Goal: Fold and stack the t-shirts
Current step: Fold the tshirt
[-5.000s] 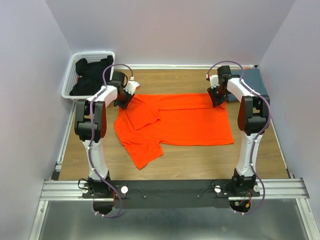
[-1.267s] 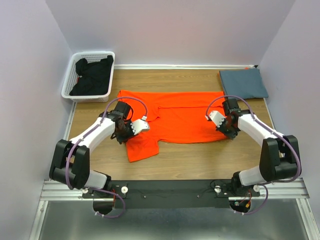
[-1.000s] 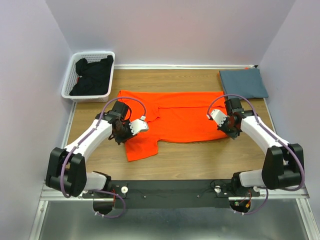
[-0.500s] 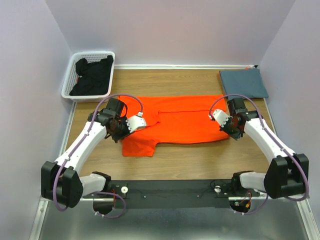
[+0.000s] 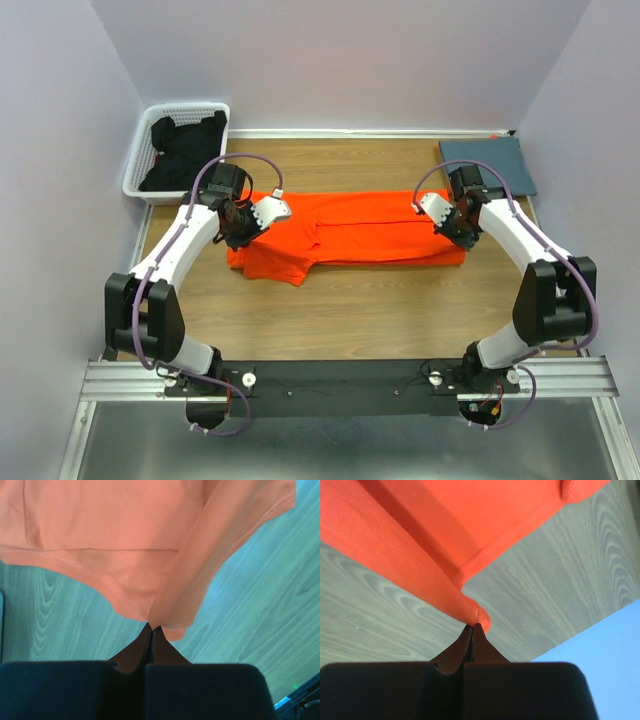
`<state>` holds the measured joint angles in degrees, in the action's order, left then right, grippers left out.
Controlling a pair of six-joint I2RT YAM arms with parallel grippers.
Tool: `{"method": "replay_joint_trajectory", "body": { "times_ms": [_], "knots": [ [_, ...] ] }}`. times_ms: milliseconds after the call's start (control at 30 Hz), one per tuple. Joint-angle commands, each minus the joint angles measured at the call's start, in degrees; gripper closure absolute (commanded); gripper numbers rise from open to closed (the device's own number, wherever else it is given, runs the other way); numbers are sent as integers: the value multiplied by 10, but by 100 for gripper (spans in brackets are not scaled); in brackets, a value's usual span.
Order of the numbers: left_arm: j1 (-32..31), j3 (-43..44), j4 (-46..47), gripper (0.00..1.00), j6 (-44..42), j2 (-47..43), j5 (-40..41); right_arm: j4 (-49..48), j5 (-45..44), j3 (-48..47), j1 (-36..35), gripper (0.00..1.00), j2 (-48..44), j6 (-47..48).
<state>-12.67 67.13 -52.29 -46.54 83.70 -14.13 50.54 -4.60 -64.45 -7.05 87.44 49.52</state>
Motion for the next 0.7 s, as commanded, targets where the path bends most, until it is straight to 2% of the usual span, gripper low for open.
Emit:
{"method": "replay_joint_trajectory", "body": {
  "times_ms": [0,367,667],
  "knots": [
    [12,35,20,100,-8,25,-8,-3,5,-45,9,99,45,22],
    [33,118,26,100,-18,131,-7,-12,4,-147,15,99,164,37],
    [41,140,39,100,-19,180,-7,-14,0,-198,17,100,222,42]
  ]
}}
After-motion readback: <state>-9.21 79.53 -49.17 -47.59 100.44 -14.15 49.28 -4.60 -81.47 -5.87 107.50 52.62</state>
